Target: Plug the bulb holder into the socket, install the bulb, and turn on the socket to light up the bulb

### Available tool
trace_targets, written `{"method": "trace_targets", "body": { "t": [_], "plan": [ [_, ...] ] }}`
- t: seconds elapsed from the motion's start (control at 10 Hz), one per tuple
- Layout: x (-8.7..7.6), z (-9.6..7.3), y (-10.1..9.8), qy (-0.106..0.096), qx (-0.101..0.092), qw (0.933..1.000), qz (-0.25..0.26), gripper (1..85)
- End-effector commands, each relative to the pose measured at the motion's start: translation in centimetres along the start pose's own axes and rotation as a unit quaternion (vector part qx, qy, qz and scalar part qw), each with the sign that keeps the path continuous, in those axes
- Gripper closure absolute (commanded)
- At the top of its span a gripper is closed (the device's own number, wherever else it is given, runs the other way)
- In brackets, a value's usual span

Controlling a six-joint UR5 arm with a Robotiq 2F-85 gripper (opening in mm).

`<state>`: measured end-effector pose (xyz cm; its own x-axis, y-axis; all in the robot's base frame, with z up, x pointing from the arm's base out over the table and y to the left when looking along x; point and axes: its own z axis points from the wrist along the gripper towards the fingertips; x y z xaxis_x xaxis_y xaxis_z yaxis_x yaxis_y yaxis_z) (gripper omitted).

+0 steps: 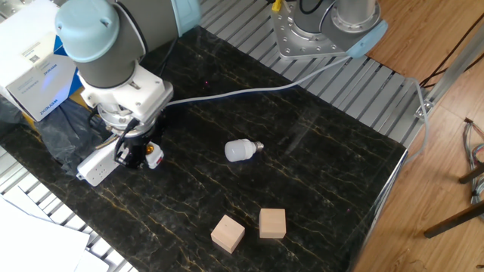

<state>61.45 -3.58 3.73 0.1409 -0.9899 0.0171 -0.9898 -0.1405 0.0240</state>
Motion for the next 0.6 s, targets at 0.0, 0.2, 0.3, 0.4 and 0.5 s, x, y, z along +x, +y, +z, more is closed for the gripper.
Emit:
{"method": "trace_targets", "body": {
  "t": [0.0, 0.2, 0.3, 0.4, 0.5],
  "plan": [
    [-0.6, 0.3, -0.2, -0.009, 0.003, 0.9999, 0.006, 84.7],
    [0.3, 0.6, 0.0, -0.007, 0.005, 1.0000, 0.000, 84.7],
    [0.5, 1.0, 0.3, -0.009, 0.006, 0.9999, 0.000, 84.7],
    [0.3, 1.3, 0.4, -0.017, 0.007, 0.9998, 0.003, 84.7],
    [0.2, 1.4, 0.2, -0.018, 0.007, 0.9998, 0.004, 84.7]
  ]
}}
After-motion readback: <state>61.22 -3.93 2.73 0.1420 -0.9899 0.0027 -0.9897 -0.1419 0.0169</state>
